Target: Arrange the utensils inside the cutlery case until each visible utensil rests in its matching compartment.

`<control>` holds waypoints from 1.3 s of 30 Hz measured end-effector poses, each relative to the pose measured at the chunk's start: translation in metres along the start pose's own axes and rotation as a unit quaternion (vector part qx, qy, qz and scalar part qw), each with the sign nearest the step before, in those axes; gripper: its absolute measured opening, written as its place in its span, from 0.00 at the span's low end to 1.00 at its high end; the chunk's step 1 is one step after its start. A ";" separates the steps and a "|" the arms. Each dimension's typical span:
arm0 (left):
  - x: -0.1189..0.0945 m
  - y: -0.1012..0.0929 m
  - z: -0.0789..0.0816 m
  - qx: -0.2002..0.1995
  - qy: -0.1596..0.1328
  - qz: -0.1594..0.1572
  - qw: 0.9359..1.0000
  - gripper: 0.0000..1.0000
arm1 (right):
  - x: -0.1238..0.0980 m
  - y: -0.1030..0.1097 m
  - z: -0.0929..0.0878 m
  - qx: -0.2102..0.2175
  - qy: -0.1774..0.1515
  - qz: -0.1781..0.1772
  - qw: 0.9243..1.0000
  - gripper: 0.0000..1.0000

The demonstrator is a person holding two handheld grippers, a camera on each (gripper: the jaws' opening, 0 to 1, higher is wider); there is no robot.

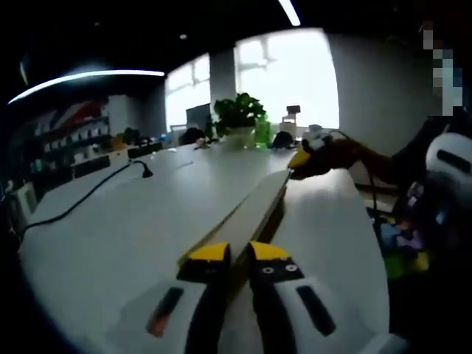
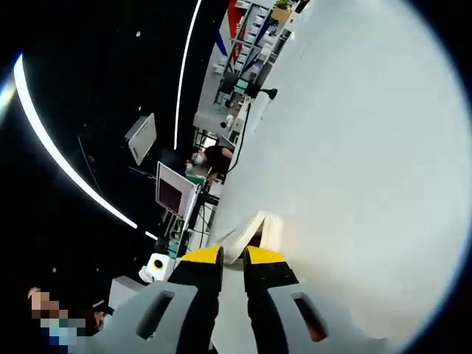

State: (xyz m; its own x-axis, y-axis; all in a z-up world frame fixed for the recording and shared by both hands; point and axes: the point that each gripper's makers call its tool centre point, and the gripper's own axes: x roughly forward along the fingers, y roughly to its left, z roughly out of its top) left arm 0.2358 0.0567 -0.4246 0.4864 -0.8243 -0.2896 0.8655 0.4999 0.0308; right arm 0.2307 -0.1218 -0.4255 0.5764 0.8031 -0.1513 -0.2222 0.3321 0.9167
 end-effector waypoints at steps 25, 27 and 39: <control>0.013 -0.007 0.016 0.148 0.056 -0.046 0.986 0.67 | 0.001 0.012 0.006 -0.047 -0.012 0.045 0.998 0.06; 0.020 -0.008 0.017 0.156 0.069 -0.055 0.984 0.67 | 0.003 0.009 0.009 -0.042 -0.016 0.047 0.998 0.06; 0.063 -0.007 0.004 0.140 0.164 -0.142 0.966 0.65 | 0.003 0.021 0.008 -0.064 -0.020 0.073 0.995 0.05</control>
State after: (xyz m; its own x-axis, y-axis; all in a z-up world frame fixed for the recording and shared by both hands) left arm 0.2609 0.0002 -0.4397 0.1994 -0.7660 -0.6111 0.9794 0.1356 0.1495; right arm 0.2342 -0.1162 -0.4038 0.5606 0.8281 -0.0037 -0.4026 0.2765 0.8726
